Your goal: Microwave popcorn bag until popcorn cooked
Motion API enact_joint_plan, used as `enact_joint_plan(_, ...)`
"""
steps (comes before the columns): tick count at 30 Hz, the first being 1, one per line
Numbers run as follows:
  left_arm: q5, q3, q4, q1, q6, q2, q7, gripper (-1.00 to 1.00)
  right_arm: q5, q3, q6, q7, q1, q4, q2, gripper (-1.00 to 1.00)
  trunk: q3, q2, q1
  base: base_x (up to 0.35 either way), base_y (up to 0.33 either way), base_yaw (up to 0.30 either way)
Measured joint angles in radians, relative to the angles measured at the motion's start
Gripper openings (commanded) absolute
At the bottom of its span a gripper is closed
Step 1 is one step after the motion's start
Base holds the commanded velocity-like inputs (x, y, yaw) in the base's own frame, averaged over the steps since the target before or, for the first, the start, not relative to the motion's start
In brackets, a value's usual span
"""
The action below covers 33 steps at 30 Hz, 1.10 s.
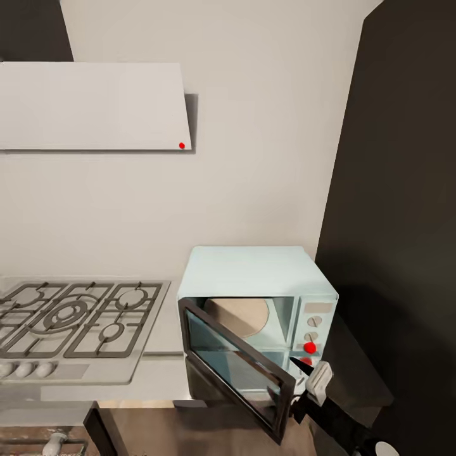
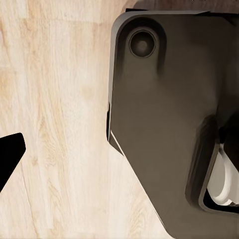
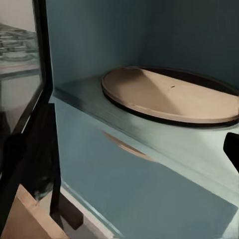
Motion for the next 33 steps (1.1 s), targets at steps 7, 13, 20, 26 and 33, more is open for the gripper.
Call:
enact_joint_plan(7,0.000,0.000,0.000,0.000,0.000,0.000,0.000,1.00,0.000,0.000,-0.005,0.000,0.000,0.000,0.000,1.00,0.007,0.000,0.000,0.000,0.000,0.200)
enact_joint_plan(13,0.000,0.001,0.000,0.000,0.000,-0.001,0.000,1.00,0.000,0.000,-0.008,0.000,0.000,0.000,0.001,1.00,0.013,0.000,0.000,-0.020,0.000,0.204)
enact_joint_plan(20,0.000,0.001,0.000,0.000,0.000,-0.002,0.000,1.00,-0.001,0.000,-0.006,-0.004,0.000,0.002,0.002,1.00,0.019,0.000,0.001,-0.276,0.000,0.205)
enact_joint_plan(26,0.000,0.001,0.000,0.000,0.000,-0.002,0.000,1.00,-0.001,0.000,-0.010,-0.026,0.000,0.003,0.003,1.00,0.025,0.000,0.000,-0.072,0.000,0.205)
enact_joint_plan(33,0.000,0.001,0.000,0.000,0.000,-0.001,0.000,1.00,-0.001,0.000,-0.011,-0.092,0.000,0.004,0.005,1.00,0.032,0.000,0.000,-0.002,0.000,0.204)
